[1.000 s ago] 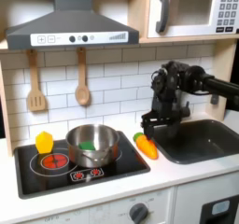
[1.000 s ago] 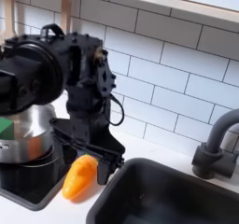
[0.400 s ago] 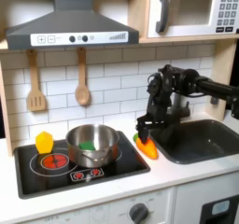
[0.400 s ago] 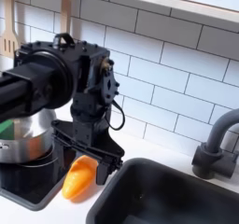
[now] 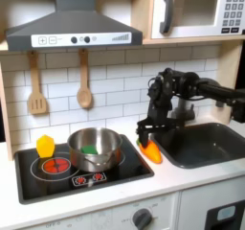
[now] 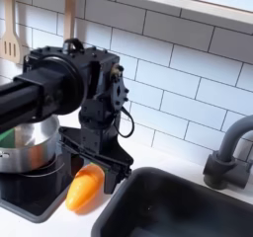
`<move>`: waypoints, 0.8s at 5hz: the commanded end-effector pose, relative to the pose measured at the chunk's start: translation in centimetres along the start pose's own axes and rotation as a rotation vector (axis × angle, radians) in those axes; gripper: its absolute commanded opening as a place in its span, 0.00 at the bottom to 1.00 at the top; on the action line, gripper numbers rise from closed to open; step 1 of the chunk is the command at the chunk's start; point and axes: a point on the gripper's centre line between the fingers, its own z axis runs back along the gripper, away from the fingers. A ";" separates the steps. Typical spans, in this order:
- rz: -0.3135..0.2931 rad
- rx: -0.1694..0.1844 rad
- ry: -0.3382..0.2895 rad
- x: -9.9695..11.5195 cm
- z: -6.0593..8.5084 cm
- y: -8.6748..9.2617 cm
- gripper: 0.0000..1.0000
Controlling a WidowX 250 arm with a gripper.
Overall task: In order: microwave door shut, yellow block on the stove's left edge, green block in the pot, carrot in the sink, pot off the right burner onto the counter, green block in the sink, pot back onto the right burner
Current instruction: 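Put the carrot in the sink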
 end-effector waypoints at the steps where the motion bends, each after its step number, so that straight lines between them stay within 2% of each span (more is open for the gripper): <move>1: 0.012 0.004 0.013 0.1 -0.8 0.8 1.00; 2: -0.009 -0.006 0.020 0.0 -1.2 0.6 1.00; 4: 0.004 -0.011 0.049 -0.7 -2.1 0.7 1.00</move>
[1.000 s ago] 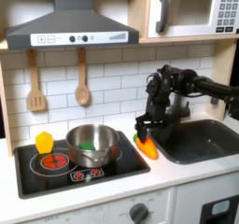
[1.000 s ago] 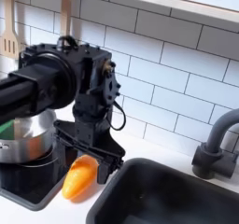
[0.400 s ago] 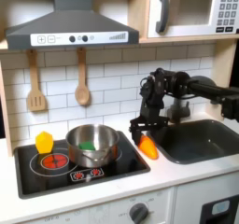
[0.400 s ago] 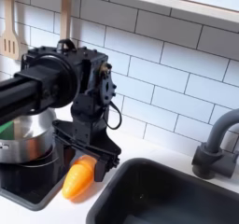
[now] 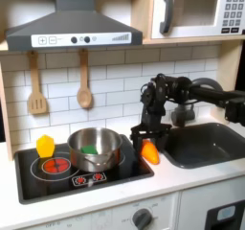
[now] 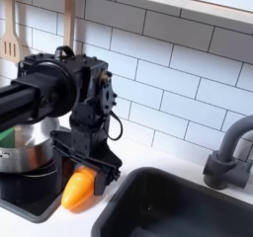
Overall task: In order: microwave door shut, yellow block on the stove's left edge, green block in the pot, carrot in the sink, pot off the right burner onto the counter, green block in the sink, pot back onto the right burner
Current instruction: 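Put the carrot in the sink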
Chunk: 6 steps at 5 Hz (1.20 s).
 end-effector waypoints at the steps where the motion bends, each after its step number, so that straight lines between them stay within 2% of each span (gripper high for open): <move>1: -0.004 -0.017 0.022 -0.8 -0.6 -0.2 1.00; 2: -0.014 -0.024 0.024 -1.1 -0.7 -0.7 0.00; 4: -0.071 -0.047 -0.018 -0.7 1.1 -1.3 0.00; 5: -0.103 -0.073 -0.056 -0.7 2.6 -2.4 0.00; 6: -0.158 -0.114 -0.062 -0.4 2.8 -4.3 0.00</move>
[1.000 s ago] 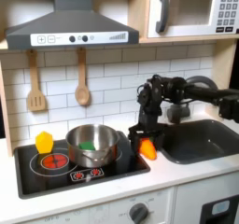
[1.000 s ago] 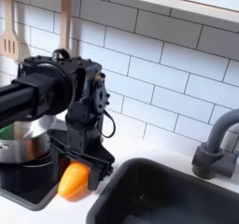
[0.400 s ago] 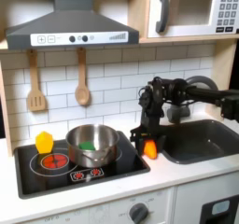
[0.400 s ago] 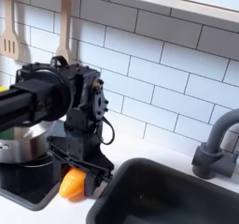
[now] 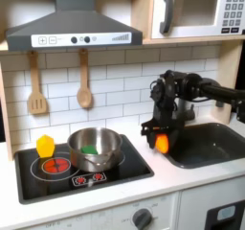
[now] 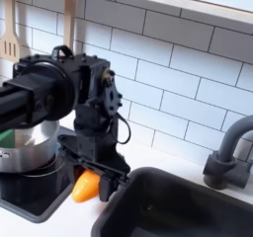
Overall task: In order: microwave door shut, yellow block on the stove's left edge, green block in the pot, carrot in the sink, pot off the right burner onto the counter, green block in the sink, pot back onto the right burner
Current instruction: 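Put the carrot in the sink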
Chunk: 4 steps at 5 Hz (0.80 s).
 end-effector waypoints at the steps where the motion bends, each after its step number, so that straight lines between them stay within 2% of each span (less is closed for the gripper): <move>1: -0.107 -0.075 -0.020 1.0 0.2 -3.6 0.00; 2: -0.164 -0.116 -0.030 1.6 0.0 -5.7 0.00; 4: -0.220 -0.157 -0.016 2.4 -1.1 -7.8 0.00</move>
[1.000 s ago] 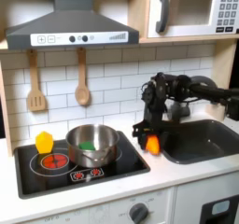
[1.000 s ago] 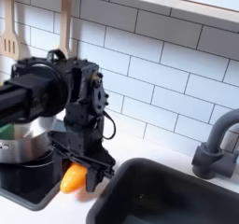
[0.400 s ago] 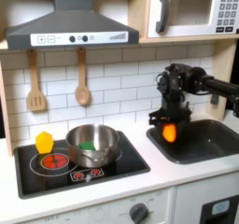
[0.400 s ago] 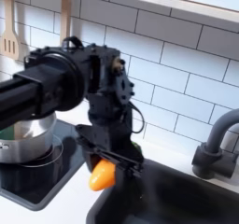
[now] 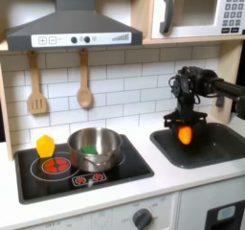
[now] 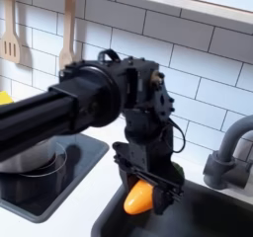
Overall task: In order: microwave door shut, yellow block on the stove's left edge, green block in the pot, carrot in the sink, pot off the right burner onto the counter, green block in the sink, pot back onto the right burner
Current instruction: 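Put the carrot in the sink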
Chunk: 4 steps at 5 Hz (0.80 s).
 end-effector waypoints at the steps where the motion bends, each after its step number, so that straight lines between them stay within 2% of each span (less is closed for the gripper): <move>1: -0.042 -0.034 0.025 0.6 -1.3 -1.0 0.00; 2: -0.045 -0.034 0.030 0.4 -1.2 -0.8 1.00; 4: -0.062 -0.030 0.017 0.4 -0.7 -0.8 1.00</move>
